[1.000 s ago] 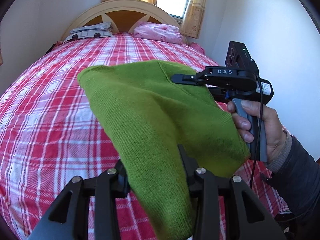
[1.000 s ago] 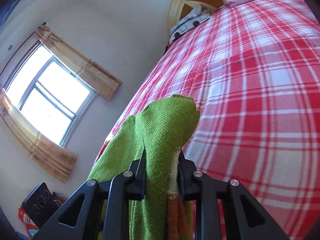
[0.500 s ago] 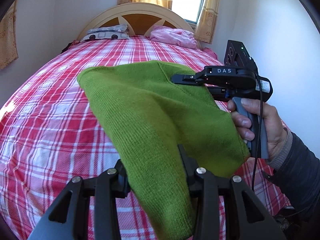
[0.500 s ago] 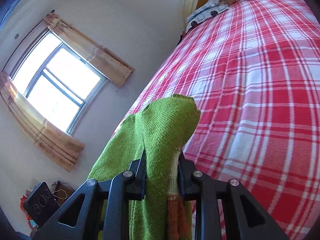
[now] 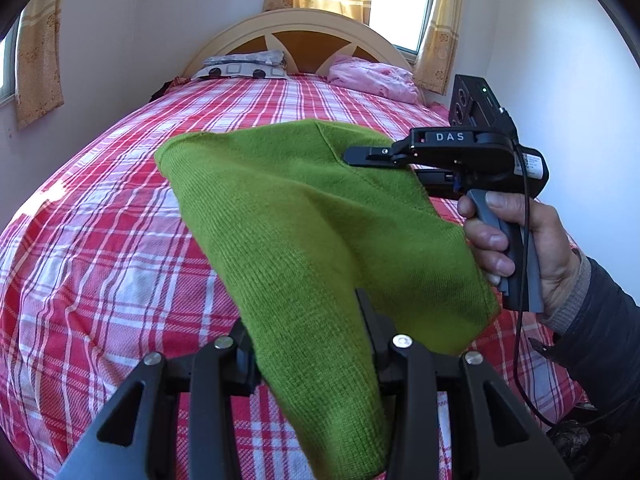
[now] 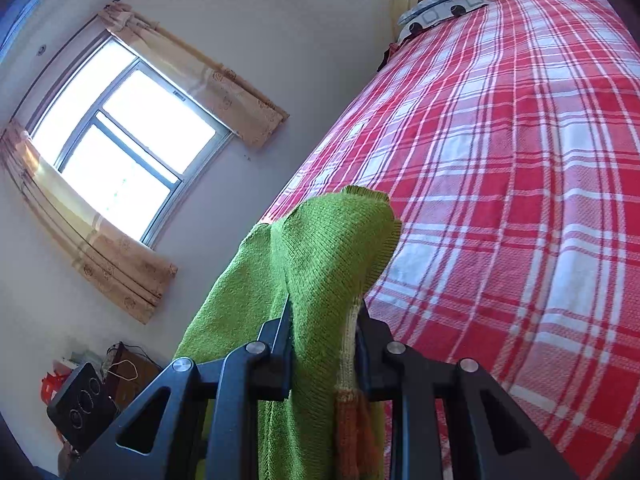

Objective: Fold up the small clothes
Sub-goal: 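Grasp the bundle edge with the left gripper while the right gripper grasps the striped side, then lower the bundle onto the bedspread and open both grippers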

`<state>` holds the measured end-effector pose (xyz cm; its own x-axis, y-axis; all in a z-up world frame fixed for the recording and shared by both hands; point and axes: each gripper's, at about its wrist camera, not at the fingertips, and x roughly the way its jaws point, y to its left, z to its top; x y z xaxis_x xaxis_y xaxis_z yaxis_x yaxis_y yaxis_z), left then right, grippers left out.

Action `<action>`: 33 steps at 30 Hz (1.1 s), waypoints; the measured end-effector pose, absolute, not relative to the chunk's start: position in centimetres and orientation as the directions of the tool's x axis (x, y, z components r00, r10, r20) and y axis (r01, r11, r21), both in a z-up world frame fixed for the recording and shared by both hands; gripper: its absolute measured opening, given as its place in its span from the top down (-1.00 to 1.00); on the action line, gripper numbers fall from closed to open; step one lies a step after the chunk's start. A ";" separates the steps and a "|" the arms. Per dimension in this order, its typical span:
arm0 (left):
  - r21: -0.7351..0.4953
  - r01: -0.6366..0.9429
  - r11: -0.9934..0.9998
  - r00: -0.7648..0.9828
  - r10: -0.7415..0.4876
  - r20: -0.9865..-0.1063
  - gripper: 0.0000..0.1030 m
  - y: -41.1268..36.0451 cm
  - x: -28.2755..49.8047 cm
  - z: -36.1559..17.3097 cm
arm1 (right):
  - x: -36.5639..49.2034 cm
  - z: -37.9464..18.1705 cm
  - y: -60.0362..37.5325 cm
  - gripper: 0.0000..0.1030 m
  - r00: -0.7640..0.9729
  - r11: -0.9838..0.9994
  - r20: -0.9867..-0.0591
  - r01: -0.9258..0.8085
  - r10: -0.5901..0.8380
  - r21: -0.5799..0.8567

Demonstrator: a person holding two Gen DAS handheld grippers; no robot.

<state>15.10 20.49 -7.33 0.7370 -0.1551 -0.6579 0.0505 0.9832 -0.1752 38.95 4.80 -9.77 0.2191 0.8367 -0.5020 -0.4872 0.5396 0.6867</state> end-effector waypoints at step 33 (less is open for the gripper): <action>-0.198 -0.065 0.978 0.683 -0.101 -0.723 -0.20 23.9 11.5 -11.1 | 39.1 -14.7 12.4 0.51 0.163 0.611 -0.625 -0.498 0.763 0.616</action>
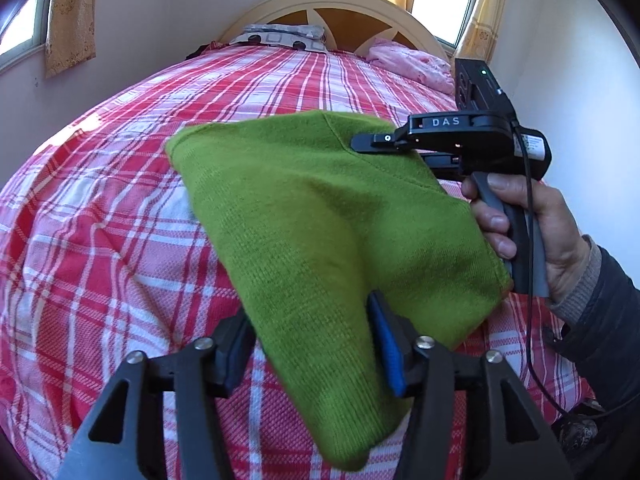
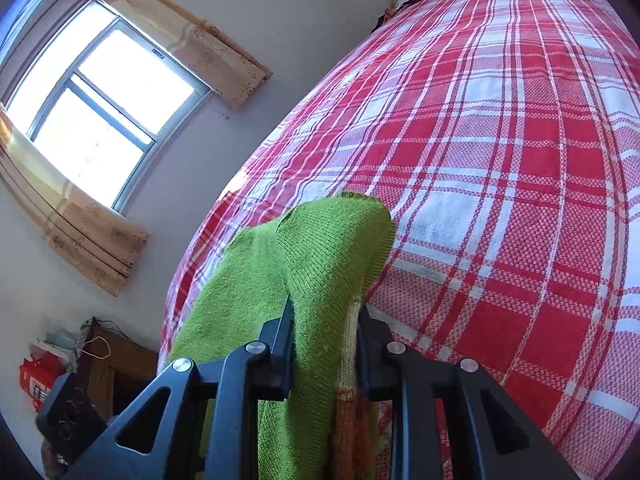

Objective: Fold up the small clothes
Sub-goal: 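Lower the bundle onto the bedspread and open both grippers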

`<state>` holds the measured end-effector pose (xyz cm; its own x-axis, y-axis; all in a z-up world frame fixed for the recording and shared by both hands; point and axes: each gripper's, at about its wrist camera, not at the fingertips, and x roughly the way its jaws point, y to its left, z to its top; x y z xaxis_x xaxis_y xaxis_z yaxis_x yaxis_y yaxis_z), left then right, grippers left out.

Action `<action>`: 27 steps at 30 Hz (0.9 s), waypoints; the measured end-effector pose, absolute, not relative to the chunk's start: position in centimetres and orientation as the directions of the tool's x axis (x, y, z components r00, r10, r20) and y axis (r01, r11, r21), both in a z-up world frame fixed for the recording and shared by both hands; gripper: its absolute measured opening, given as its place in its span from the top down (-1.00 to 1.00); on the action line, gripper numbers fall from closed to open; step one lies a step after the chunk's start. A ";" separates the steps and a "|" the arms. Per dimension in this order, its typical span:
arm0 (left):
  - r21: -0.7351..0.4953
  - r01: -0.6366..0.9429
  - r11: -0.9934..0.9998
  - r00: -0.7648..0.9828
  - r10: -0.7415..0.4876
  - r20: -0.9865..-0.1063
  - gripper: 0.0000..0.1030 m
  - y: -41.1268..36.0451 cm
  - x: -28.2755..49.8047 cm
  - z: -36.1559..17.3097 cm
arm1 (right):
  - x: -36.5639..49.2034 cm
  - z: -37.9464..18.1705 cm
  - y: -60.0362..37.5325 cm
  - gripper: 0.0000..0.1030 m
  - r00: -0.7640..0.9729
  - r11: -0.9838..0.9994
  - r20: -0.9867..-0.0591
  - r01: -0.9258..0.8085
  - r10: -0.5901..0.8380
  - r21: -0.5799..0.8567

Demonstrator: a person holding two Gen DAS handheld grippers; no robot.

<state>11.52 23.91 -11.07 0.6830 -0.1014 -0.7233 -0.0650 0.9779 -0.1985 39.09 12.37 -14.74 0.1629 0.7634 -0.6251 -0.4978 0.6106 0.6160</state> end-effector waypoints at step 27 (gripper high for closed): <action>-0.126 -0.282 0.951 0.711 0.119 -0.693 -1.00 27.9 12.5 -11.6 | 26.8 -11.1 6.8 -0.53 0.439 0.800 -0.718 -0.533 0.540 0.277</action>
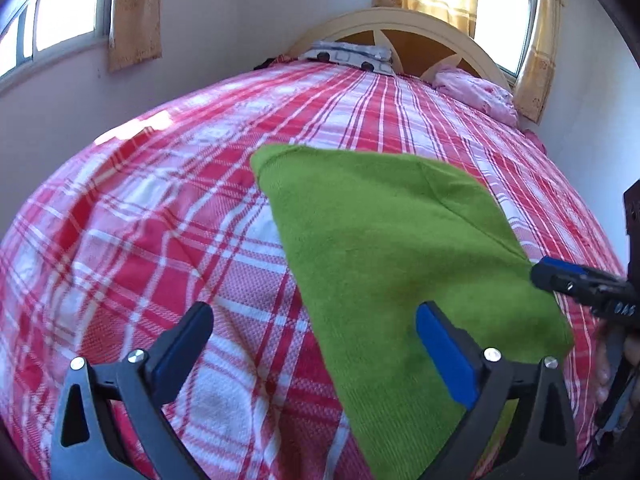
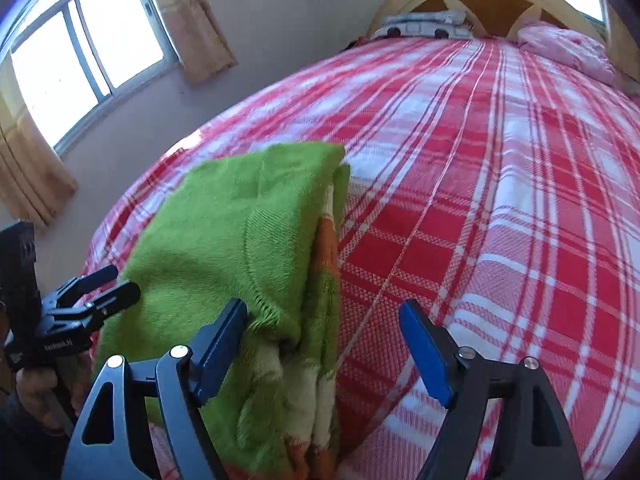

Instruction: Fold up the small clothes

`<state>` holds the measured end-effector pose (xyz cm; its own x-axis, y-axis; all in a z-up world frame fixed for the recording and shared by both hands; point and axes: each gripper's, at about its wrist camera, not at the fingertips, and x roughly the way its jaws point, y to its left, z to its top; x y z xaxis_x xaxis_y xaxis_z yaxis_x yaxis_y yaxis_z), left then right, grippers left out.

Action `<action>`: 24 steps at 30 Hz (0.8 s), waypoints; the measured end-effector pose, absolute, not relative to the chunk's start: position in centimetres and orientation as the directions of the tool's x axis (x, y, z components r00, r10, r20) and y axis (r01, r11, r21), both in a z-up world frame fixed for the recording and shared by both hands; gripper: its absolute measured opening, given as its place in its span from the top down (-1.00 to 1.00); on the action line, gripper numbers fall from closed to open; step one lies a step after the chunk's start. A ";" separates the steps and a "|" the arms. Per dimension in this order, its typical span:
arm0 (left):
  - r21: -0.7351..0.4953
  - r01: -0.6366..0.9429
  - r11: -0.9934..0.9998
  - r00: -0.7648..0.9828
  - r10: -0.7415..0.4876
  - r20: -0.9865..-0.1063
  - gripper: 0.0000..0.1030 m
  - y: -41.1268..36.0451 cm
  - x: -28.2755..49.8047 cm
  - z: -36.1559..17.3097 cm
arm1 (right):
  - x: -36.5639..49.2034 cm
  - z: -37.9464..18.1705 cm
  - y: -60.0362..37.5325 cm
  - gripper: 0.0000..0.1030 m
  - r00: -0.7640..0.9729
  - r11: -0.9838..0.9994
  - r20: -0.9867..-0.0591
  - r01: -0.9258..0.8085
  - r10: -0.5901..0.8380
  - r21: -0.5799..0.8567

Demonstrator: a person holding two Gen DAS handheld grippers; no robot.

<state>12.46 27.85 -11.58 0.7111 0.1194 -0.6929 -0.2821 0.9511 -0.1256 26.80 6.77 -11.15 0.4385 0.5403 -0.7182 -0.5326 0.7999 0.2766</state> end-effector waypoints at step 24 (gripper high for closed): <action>-0.128 -0.215 0.968 0.860 0.126 -0.495 -1.00 24.9 8.6 -3.7 | 16.9 -2.4 4.2 -0.55 0.631 0.792 -0.502 -0.572 0.592 0.213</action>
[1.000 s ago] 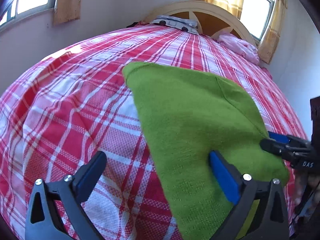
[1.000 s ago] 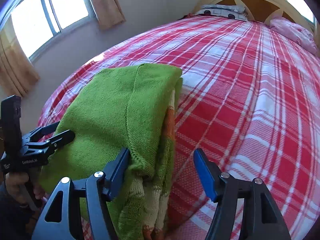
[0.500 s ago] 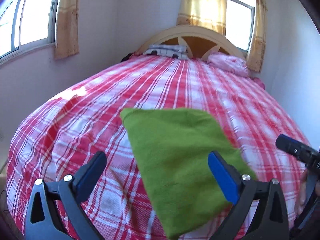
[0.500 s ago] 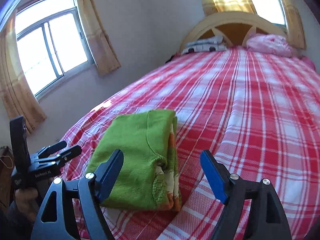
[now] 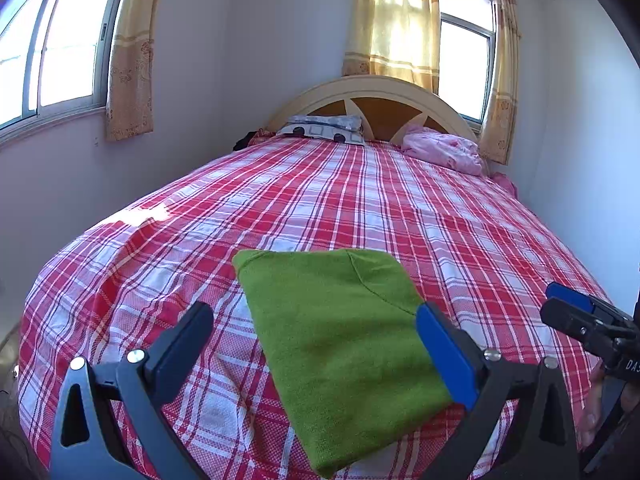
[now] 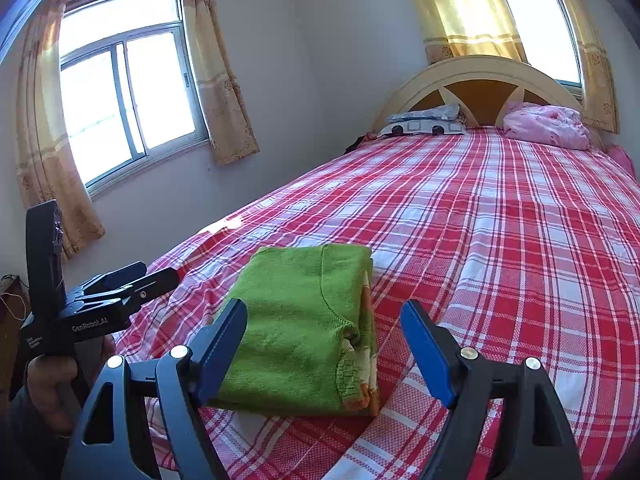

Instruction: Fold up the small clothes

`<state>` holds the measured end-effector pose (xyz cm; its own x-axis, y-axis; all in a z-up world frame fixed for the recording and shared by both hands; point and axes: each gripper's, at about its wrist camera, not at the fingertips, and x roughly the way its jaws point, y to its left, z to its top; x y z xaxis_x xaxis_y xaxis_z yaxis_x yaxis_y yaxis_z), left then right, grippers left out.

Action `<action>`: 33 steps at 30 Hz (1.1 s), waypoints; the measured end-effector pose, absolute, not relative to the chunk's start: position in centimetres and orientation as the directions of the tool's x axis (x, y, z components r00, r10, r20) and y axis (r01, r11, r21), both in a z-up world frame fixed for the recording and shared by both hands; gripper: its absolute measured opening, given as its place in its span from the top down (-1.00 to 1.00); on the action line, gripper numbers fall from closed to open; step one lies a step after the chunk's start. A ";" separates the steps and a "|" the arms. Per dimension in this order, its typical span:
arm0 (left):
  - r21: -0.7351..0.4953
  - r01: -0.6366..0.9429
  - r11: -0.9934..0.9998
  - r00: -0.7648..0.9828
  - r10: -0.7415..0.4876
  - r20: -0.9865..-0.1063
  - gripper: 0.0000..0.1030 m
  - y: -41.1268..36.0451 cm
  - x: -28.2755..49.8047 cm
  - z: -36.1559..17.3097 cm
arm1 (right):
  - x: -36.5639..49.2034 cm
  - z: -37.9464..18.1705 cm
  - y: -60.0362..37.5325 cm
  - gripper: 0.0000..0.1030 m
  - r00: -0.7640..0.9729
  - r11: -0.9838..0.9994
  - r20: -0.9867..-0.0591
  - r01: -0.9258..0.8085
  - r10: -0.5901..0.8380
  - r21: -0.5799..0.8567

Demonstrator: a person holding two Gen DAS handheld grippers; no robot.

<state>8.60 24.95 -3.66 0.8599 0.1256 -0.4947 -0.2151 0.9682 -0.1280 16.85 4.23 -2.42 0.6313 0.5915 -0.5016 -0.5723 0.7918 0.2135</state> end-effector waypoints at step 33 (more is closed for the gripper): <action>-0.129 -0.218 0.967 0.861 0.128 -0.493 -1.00 24.7 8.2 -4.2 | 16.4 -2.6 4.9 -0.55 0.624 0.784 -0.500 -0.585 0.600 0.210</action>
